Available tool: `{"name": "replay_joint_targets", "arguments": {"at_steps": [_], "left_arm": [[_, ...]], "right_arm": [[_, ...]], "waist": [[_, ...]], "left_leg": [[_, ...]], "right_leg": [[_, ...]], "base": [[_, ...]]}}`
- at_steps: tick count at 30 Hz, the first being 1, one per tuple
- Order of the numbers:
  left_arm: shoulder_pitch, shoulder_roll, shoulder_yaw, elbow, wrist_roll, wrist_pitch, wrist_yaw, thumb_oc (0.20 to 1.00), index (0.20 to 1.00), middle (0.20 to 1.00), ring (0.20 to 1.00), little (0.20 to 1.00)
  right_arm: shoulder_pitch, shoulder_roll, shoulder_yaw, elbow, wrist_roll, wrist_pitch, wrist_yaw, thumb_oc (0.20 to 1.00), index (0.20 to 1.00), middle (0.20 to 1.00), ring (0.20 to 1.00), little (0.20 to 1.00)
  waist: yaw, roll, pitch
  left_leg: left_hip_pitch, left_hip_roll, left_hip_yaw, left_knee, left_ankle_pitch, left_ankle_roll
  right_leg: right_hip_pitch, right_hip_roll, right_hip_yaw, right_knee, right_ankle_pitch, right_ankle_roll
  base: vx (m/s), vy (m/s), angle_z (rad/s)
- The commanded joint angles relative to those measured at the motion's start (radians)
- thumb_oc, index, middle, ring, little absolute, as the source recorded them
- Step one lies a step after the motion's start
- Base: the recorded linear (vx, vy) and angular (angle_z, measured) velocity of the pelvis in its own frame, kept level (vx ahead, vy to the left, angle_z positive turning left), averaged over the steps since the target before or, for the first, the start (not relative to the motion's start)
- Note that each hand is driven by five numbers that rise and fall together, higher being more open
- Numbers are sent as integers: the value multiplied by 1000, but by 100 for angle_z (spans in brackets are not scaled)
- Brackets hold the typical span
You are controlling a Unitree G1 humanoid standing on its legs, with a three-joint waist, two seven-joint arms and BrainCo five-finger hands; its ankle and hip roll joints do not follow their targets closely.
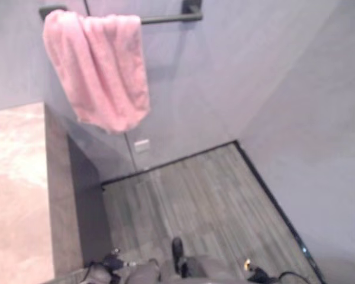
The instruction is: Put brush and paste in cup on sink, flatten towel.
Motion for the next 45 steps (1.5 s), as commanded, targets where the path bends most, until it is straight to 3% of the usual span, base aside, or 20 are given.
{"name": "replay_joint_targets", "arguments": {"at_steps": [1,7,11,13,15,20,24,25,27,28,29,30,33,38,40,42,45], "left_arm": [[26,45,24,-31,4,0,16,1000,1000,1000,1000,1000],[-3,46,0,-53,14,-5,28,1000,1000,1000,1000,1000],[-41,37,-39,-91,34,-10,36,1000,1000,1000,1000,1000],[-63,31,-57,-108,36,-11,39,1000,1000,1000,1000,1000],[-76,28,-66,-118,34,-13,42,1000,1000,1000,1000,1000],[-63,27,-76,-117,52,-13,36,1000,1000,1000,1000,1000],[-32,32,-72,-65,54,-7,37,1000,1000,1000,1000,1000],[-33,32,-72,-65,54,-7,37,1000,1000,1000,1000,1000],[-27,41,-83,-49,71,-6,32,1000,1000,1000,1000,1000],[-27,41,-83,-49,71,-6,32,1000,1000,1000,1000,1000],[-25,48,-94,-48,76,-7,30,1000,1000,1000,1000,1000],[-25,48,-94,-48,76,-7,30,1000,1000,1000,1000,1000],[-8,50,-92,-57,81,-4,31,1000,1000,1000,1000,1000],[-7,50,-68,-69,63,-6,29,1000,1000,1000,1000,1000],[-10,53,-52,-65,54,-4,27,1000,1000,1000,1000,1000],[-8,59,-29,-38,44,2,27,1000,1000,1000,1000,1000],[-5,52,-25,-38,41,4,26,1000,1000,1000,1000,1000]], "right_arm": [[27,-37,1,-1,-15,-7,-17,1000,1000,1000,1000,1000],[19,-45,18,-23,-23,-12,-22,1000,1000,1000,1000,1000],[22,-48,25,-28,-32,-11,-22,1000,1000,1000,1000,1000],[31,-48,17,-24,-29,-10,-24,1000,1000,1000,1000,1000],[34,-47,10,-18,-21,-5,-28,1000,1000,1000,1000,1000],[34,-43,-7,14,-5,-2,-27,1000,1000,1000,1000,1000],[7,-44,-46,-24,22,-7,-54,1000,1000,1000,1000,1000],[7,-44,-46,-24,22,-6,-54,1000,1000,1000,1000,1000],[-1,-41,-34,-42,5,-4,-44,1000,1000,1000,1000,1000],[-1,-41,-34,-42,5,-4,-44,1000,1000,1000,1000,1000],[5,-39,-32,-55,2,-4,-41,1000,1000,1000,1000,1000],[5,-40,-32,-55,1,-4,-41,1000,1000,1000,1000,1000],[10,-39,-43,-36,-27,4,-55,1000,1000,1000,1000,1000],[8,-33,-29,2,-43,10,-48,1000,1000,1000,1000,1000],[1,-34,-15,-2,-51,7,-45,1000,1000,1000,1000,1000],[-21,-45,-5,-19,-42,-1,-36,1000,1000,1000,1000,1000],[-24,-53,-6,-24,-33,-4,-36,1000,1000,1000,1000,1000]], "waist": [[-16,-12,-41],[-34,-15,-66],[-76,5,-62],[-107,19,-62],[-126,30,-56],[-124,47,-57],[-134,55,-38],[-133,55,-38],[-153,66,-17],[-154,66,-16],[-170,75,1],[-173,77,3],[-157,80,8],[-105,57,-9],[-78,36,-27],[-65,16,-50],[-66,14,-59]], "left_leg": [[121,-60,103,-81,85,12],[157,-24,139,-205,135,-8],[158,4,289,-239,119,-7],[141,14,409,-217,107,-3],[112,13,455,-191,88,-1],[113,-14,403,-213,69,18],[99,-45,367,-234,55,60],[99,-45,368,-235,55,60],[76,-52,368,-221,51,82],[76,-52,368,-221,51,82],[57,-53,363,-197,51,90],[61,-53,358,-198,49,90],[58,-37,374,-205,60,98],[48,-18,392,-191,61,82],[42,-9,405,-180,60,72],[65,15,390,-195,87,37],[82,23,387,-217,101,25]], "right_leg": [[-9,-44,76,-56,-31,105],[16,-59,19,-95,-51,88],[32,-81,-35,-98,-78,90],[42,-97,-61,-108,-79,94],[35,-102,-68,-109,-73,100],[32,-97,-45,-107,-52,111],[-13,-91,78,-72,-10,143],[-14,-90,79,-71,-10,143],[-58,-70,216,-2,7,167],[-57,-70,215,-2,7,167],[-90,-40,317,70,3,173],[-86,-40,313,70,0,173],[-72,-93,192,47,-30,146],[-13,-139,39,21,-72,149],[24,-147,11,-59,-58,150],[62,-128,4,-90,-70,129],[77,-121,-5,-94,-80,119]], "base": [[128,-103,38],[169,-138,41],[57,-11,46],[-17,55,82],[-73,81,76],[-58,88,22],[-179,191,-23],[-191,212,-13],[-182,188,-23],[-188,143,-29],[-115,92,-21],[-176,128,-11],[-97,10,-5],[-56,-153,-22],[-27,-331,-23],[16,-530,6],[35,-291,11]]}}
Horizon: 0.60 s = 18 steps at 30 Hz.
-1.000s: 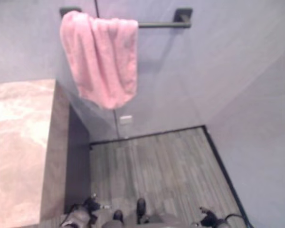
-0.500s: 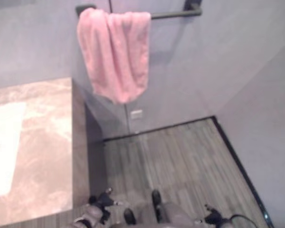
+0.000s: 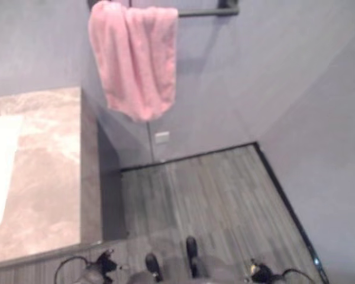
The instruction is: Put brush and paste in cup on sink, flatten towel.
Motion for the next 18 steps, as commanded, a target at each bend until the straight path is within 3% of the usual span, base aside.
{"name": "replay_joint_targets", "arguments": {"at_steps": [1,7,11,13,18], "left_arm": [[-20,4,19,5,-13,3,4,1000,1000,1000,1000,1000],[-28,-4,14,-7,-18,2,11,1000,1000,1000,1000,1000],[-41,-16,13,-25,-39,-2,14,1000,1000,1000,1000,1000],[-52,-20,-1,-31,-29,0,13,1000,1000,1000,1000,1000],[-31,-20,3,-16,-15,1,14,1000,1000,1000,1000,1000]], "right_arm": [[-14,-37,30,17,9,-9,-6,1000,1000,1000,1000,1000],[-16,-45,40,17,17,-15,-10,1000,1000,1000,1000,1000],[3,-44,36,72,9,-5,-13,1000,1000,1000,1000,1000],[12,-51,22,82,5,2,-14,1000,1000,1000,1000,1000],[20,-53,20,89,3,0,-19,1000,1000,1000,1000,1000]], "waist": [[-11,-8,-27],[-23,-15,-27],[-26,-23,-17],[-46,-15,-19],[-48,8,-32]], "left_leg": [[16,-63,-98,50,-101,30],[36,-25,-123,1,-41,-10],[11,-30,-195,20,-23,-11],[-6,-28,-120,10,-19,-11],[9,-37,-111,-26,-24,-13]], "right_leg": [[-5,4,28,108,-165,45],[-4,40,5,153,-216,4],[2,43,-12,173,-232,-17],[-2,27,-42,161,-228,-8],[14,27,-40,132,-216,4]], "base": [[41,-349,5],[19,-347,13],[47,-256,22],[6,-17,35],[59,77,26]]}}
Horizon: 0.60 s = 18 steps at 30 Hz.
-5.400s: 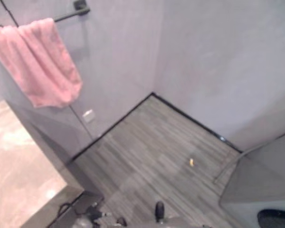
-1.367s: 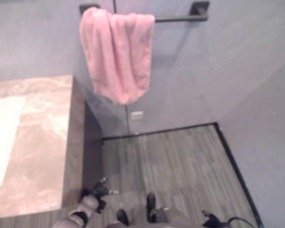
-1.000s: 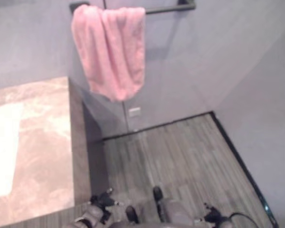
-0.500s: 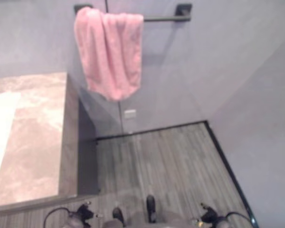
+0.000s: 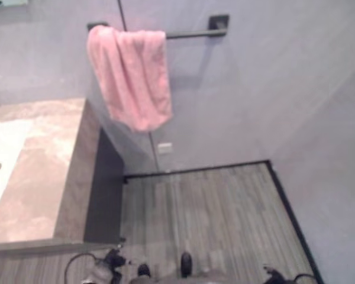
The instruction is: Put brush and paste in cup on sink, flatten towel.
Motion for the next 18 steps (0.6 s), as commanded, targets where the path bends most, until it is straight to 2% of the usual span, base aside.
{"name": "replay_joint_targets", "arguments": {"at_steps": [1,5,13,18], "left_arm": [[-7,21,12,38,5,4,10,1000,1000,1000,1000,1000],[-1,28,16,45,12,5,9,1000,1000,1000,1000,1000],[8,29,26,47,6,4,12,1000,1000,1000,1000,1000],[17,28,31,50,5,4,11,1000,1000,1000,1000,1000]], "right_arm": [[-5,19,1,16,-2,-3,-14,1000,1000,1000,1000,1000],[-12,31,25,1,-26,-5,-12,1000,1000,1000,1000,1000],[-18,53,16,-23,24,-10,7,1000,1000,1000,1000,1000],[-22,64,20,-21,27,-7,10,1000,1000,1000,1000,1000]], "waist": [[-9,-35,-14],[4,-34,-20],[17,-34,-26],[34,-36,-31]], "left_leg": [[38,-63,10,12,-111,73],[52,-74,-3,-18,-112,82],[72,-91,3,-38,-124,102],[79,-104,-21,-58,-125,116]], "right_leg": [[-14,-26,93,138,-175,105],[-1,-31,104,112,-159,115],[12,-43,123,93,-142,134],[10,-46,142,83,-130,144]], "base": [[102,158,-7],[50,145,-20],[33,138,-6],[13,82,-10]]}}
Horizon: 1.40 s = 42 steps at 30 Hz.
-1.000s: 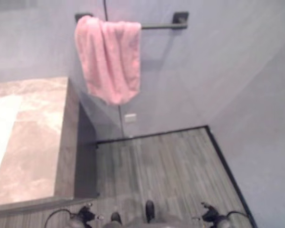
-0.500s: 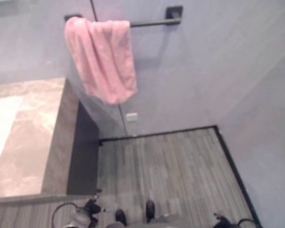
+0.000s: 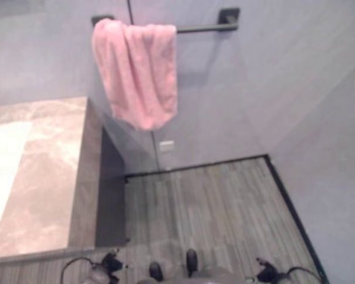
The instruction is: Put brush and paste in cup on sink, flatten towel.
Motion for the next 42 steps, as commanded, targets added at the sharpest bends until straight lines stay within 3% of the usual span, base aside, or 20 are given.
{"name": "replay_joint_targets", "arguments": {"at_steps": [1,8,13,15,16,18,19,22,23,24,25,28,29,32,35,42], "left_arm": [[-20,20,18,36,6,1,9,1000,1000,1000,1000,1000],[-7,15,22,31,11,3,1,1000,1000,1000,1000,1000],[-8,27,37,36,3,10,-5,1000,1000,1000,1000,1000],[-15,33,34,29,9,11,-8,1000,1000,1000,1000,1000],[-26,43,34,23,6,12,-6,1000,1000,1000,1000,1000],[-30,44,30,21,6,13,-7,1000,1000,1000,1000,1000],[-32,48,30,18,2,14,-9,1000,1000,1000,1000,1000],[-37,59,30,21,2,11,-8,1000,1000,1000,1000,1000],[-56,64,26,22,0,8,-4,1000,1000,1000,1000,1000],[-57,64,26,23,0,8,-4,1000,1000,1000,1000,1000],[-78,71,18,22,1,5,-3,1000,1000,1000,1000,1000],[-74,76,19,20,9,1,-10,1000,1000,1000,1000,1000],[-70,86,31,17,2,1,-2,1000,1000,1000,1000,1000],[-68,91,55,17,-27,3,1,1000,1000,1000,1000,1000],[-75,90,55,15,-31,0,11,1000,1000,1000,1000,1000],[-73,81,30,1,8,-4,15,1000,1000,1000,1000,1000]], "right_arm": [[-10,18,9,50,19,-1,0,1000,1000,1000,1000,1000],[-9,25,7,70,9,7,6,1000,1000,1000,1000,1000],[-26,29,21,46,-7,8,11,1000,1000,1000,1000,1000],[-31,36,44,37,-39,12,14,1000,1000,1000,1000,1000],[-41,38,52,14,-43,12,10,1000,1000,1000,1000,1000],[-43,39,53,13,-39,12,10,1000,1000,1000,1000,1000],[-44,41,63,5,-42,11,13,1000,1000,1000,1000,1000],[-38,39,72,7,-54,14,12,1000,1000,1000,1000,1000],[-45,29,93,-8,-91,18,14,1000,1000,1000,1000,1000],[-45,29,92,-9,-92,18,15,1000,1000,1000,1000,1000],[-36,27,137,-45,-164,22,35,1000,1000,1000,1000,1000],[-3,18,159,-64,-200,15,42,1000,1000,1000,1000,1000],[-3,7,181,-77,-223,14,51,1000,1000,1000,1000,1000],[13,-11,185,-91,-238,12,46,1000,1000,1000,1000,1000],[14,-30,182,-102,-241,9,36,1000,1000,1000,1000,1000],[0,-42,210,-88,-273,4,29,1000,1000,1000,1000,1000]], "waist": [[13,-58,-39],[29,-55,-45],[31,-60,-19],[33,-65,1],[32,-76,31],[31,-78,37],[26,-78,42],[37,-79,41],[56,-75,46],[55,-73,46],[65,-81,59],[67,-89,50],[55,-108,36],[39,-114,0],[22,-113,-20],[26,-95,-26]], "left_leg": [[2,-48,-39,13,-79,54],[3,-66,-71,33,-104,75],[-22,-83,-95,108,-141,107],[-30,-94,-103,135,-156,125],[-34,-101,-88,156,-167,135],[-39,-101,-79,170,-175,133],[-34,-100,-84,178,-180,129],[-32,-98,-79,187,-186,123],[-54,-95,-59,216,-193,121],[-56,-93,-59,219,-195,121],[-56,-90,-56,273,-226,111],[-16,-74,-73,296,-247,97],[27,-52,-71,281,-250,83],[63,-15,-98,250,-188,46],[71,-3,-109,216,-172,38],[64,-4,-106,185,-159,36]], "right_leg": [[-1,-25,69,86,-151,88],[15,-40,62,82,-150,100],[-52,-49,72,253,-168,128],[-117,-60,69,386,-158,142],[-183,-71,60,512,-132,148],[-200,-57,68,518,-148,148],[-200,-30,91,489,-173,143],[-174,-11,111,355,-151,135],[-210,-36,129,163,-79,135],[-204,-35,128,151,-72,135],[-215,-65,169,49,-42,137],[-200,-60,140,101,-71,131],[-182,-24,153,136,-58,115],[-158,8,137,169,-78,94],[-150,11,112,157,-85,88],[-159,12,108,136,-81,87]], "base": [[29,58,-9],[27,116,1],[-18,184,0],[-68,182,-6],[-69,153,-5],[-8,80,-8],[54,34,-7],[48,-2,0],[0,0,0],[106,-86,-16],[228,-178,-27],[342,-270,2],[383,-360,37],[373,-353,28],[172,-165,45],[62,-46,6]]}}
